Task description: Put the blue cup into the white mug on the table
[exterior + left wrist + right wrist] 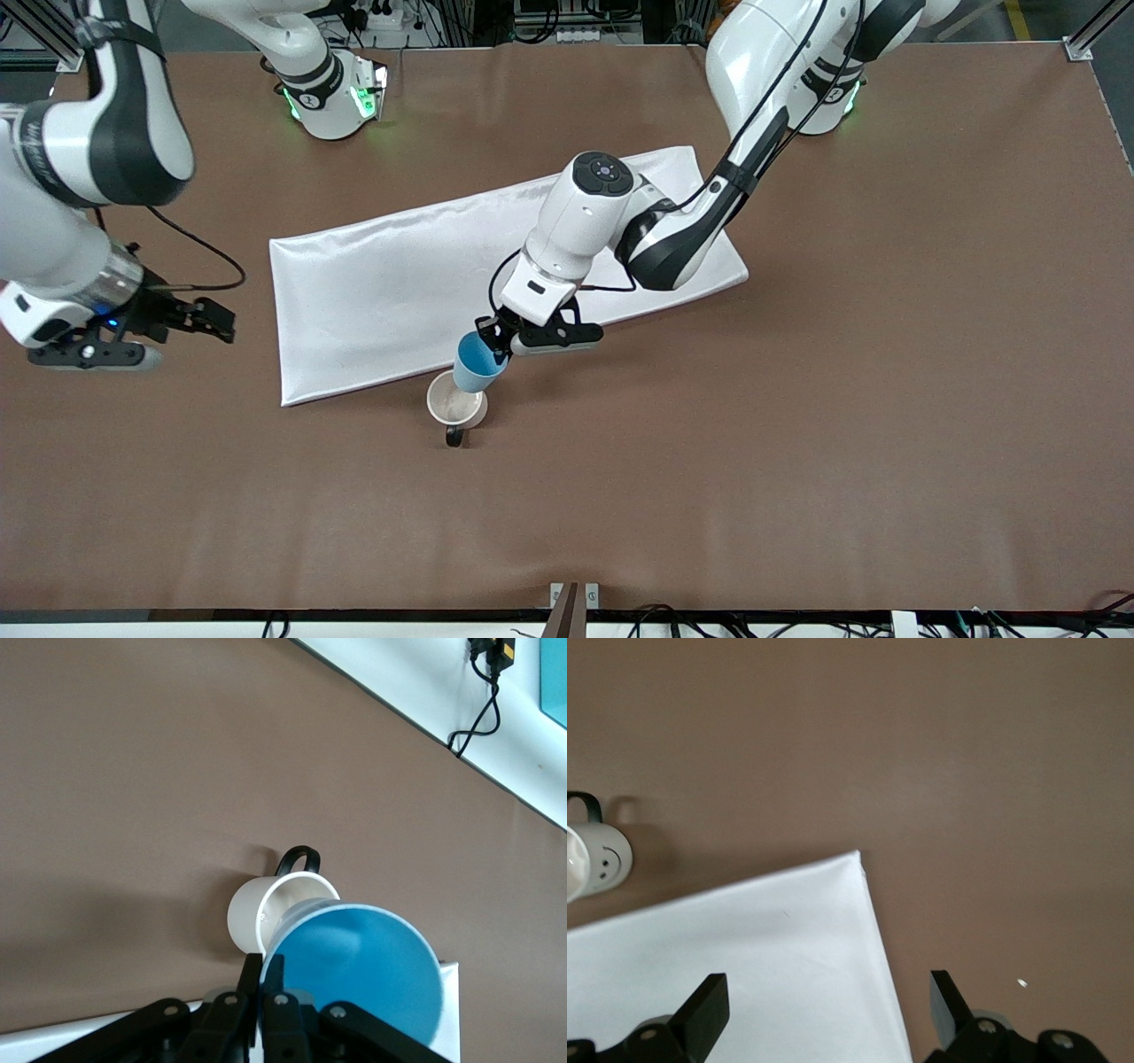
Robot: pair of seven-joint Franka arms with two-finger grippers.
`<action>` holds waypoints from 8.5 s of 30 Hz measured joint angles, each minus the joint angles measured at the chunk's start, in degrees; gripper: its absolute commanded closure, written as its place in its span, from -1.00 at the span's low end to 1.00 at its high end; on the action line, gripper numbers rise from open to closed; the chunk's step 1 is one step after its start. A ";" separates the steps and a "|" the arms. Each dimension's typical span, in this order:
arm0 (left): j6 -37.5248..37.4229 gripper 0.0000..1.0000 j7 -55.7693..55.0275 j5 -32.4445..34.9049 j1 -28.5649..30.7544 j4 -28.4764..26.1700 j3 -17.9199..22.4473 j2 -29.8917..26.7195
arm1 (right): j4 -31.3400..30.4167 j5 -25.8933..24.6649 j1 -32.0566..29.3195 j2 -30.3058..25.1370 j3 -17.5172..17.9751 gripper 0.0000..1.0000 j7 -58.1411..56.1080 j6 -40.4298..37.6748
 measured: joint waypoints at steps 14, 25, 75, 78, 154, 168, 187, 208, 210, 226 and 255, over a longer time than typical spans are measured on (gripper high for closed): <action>1.27 1.00 -0.02 0.00 -3.09 3.08 3.07 3.44 | 12.69 -0.01 10.55 18.51 0.38 -1.00 14.57 7.84; 1.76 1.00 -0.02 0.00 -4.26 5.04 3.88 5.71 | 20.44 -0.01 15.33 27.63 0.37 -1.00 24.97 16.97; 7.41 -1.00 -0.21 0.00 -6.36 7.96 6.51 11.21 | 10.15 0.05 1.84 5.14 0.59 -1.00 -7.21 -4.26; 7.41 -1.00 -0.36 0.00 -6.36 8.04 6.51 11.22 | 9.88 0.05 1.85 4.96 0.71 -1.00 -7.21 -4.27; -17.37 -1.00 23.44 0.00 12.90 -29.16 8.45 -35.35 | 4.30 4.30 -5.61 -11.93 6.86 -1.00 -5.03 -19.57; -28.16 -1.00 41.31 0.00 19.41 -34.69 8.49 -44.29 | 4.33 4.44 -5.88 -12.19 6.94 -1.00 -4.61 -22.75; -42.57 -1.00 64.32 0.00 29.65 -30.73 8.74 -47.61 | 4.38 3.39 -6.13 -13.08 6.63 -1.00 -4.57 -22.91; -50.58 -1.00 67.29 -5.81 34.83 -22.75 8.79 -47.69 | 4.38 3.23 -6.36 -13.17 6.39 -1.00 -4.57 -22.84; -51.28 -1.00 67.29 -7.01 35.51 -22.18 8.80 -47.69 | 4.38 3.23 -6.36 -13.17 6.39 -1.00 -4.57 -22.84; -53.29 -1.00 67.29 -8.95 36.94 -21.94 8.81 -47.65 | 4.38 3.01 -6.47 -13.18 6.39 -1.00 -4.57 -22.79; -54.95 -1.00 67.29 -8.95 37.14 -20.32 9.16 -47.61 | 4.34 2.44 -6.47 -13.14 6.48 -1.00 -4.57 -22.59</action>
